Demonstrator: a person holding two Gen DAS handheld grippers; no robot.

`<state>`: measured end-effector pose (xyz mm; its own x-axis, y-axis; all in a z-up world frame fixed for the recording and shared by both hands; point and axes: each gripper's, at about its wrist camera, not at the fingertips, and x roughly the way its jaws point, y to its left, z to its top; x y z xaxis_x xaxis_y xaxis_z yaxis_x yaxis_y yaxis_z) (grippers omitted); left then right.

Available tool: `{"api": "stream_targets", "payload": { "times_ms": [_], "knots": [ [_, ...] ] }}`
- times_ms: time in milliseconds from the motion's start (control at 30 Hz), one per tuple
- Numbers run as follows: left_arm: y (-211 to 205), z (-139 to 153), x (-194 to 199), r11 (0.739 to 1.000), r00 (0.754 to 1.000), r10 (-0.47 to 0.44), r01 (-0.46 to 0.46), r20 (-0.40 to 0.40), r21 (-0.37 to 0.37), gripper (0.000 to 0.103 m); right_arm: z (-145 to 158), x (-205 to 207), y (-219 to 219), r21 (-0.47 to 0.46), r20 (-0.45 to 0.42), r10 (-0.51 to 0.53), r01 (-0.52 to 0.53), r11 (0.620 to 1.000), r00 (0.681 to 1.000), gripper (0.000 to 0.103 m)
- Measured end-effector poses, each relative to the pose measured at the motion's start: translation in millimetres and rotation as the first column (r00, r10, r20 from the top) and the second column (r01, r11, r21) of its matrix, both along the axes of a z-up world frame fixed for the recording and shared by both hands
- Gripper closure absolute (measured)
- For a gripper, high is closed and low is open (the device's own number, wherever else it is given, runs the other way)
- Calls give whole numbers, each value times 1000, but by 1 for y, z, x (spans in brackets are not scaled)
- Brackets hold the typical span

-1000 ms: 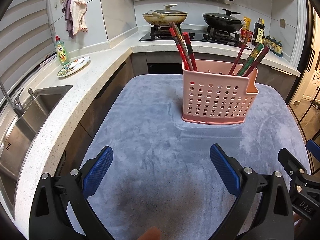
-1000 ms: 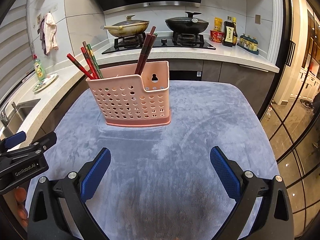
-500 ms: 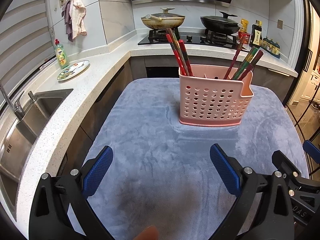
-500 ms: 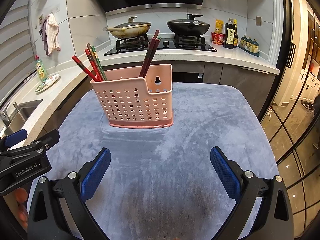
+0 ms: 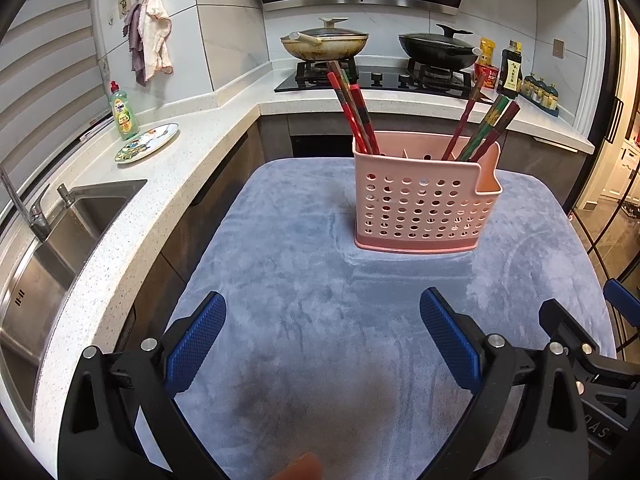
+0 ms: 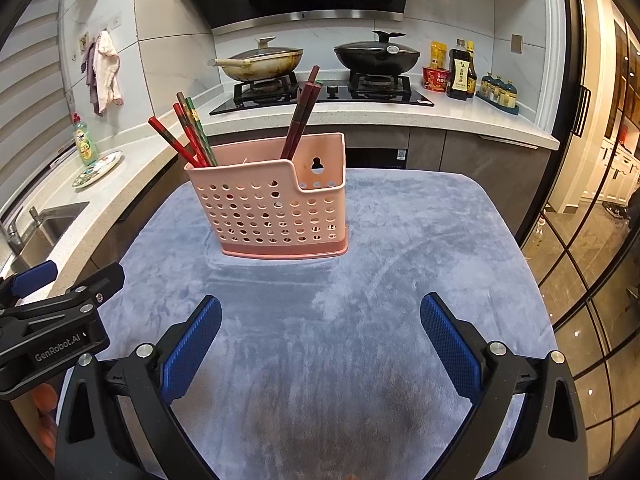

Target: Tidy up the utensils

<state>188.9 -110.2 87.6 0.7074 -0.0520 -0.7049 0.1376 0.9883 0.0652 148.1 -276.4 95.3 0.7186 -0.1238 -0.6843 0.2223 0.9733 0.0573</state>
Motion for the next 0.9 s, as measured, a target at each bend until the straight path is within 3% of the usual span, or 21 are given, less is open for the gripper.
{"api": "stream_targets", "payload": {
  "times_ms": [900],
  "knots": [
    [-13, -1, 35, 1000, 1000, 15, -15, 12, 7, 10, -5, 39, -7, 8, -3, 9, -9, 1000, 1000, 7]
  ]
}}
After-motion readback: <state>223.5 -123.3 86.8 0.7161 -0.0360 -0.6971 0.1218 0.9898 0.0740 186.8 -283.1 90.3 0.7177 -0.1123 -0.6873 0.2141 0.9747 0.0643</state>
